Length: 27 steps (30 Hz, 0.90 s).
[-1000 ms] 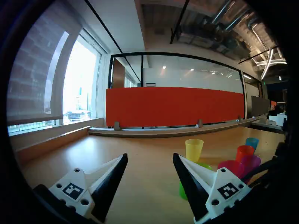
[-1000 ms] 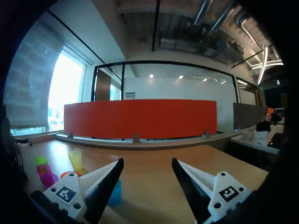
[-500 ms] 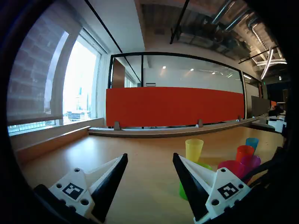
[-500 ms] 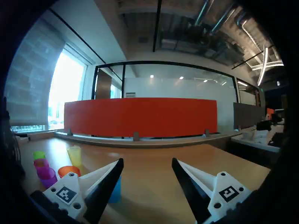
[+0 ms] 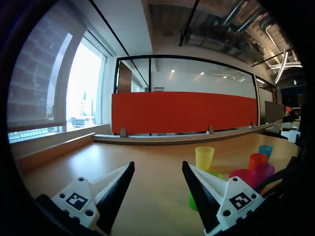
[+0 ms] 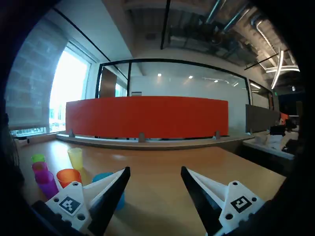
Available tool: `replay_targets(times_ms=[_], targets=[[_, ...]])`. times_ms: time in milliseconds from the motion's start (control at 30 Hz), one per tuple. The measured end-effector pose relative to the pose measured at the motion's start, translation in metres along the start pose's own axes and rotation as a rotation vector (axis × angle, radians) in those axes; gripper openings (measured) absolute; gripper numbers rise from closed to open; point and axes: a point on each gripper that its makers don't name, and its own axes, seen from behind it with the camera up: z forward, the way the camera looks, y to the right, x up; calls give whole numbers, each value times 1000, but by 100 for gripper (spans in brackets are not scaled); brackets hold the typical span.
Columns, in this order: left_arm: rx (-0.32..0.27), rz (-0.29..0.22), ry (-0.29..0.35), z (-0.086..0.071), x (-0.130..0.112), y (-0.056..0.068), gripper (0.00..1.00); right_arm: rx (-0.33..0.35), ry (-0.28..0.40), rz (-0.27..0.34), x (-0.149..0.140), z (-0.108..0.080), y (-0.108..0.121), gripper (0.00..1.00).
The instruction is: Pour water
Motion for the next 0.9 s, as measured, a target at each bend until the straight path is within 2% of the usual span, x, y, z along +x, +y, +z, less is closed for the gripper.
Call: replay_targets(times_ms=[267, 500, 900], targets=[[0, 0, 0, 0, 0, 0, 89, -12, -6, 1, -3, 2, 4, 100], [0, 0, 0, -1, 0, 0, 89, 0, -8, -22, -3, 2, -3, 100], [0, 0, 0, -1, 0, 1, 89, 2, -18, -3, -6, 3, 0, 100]])
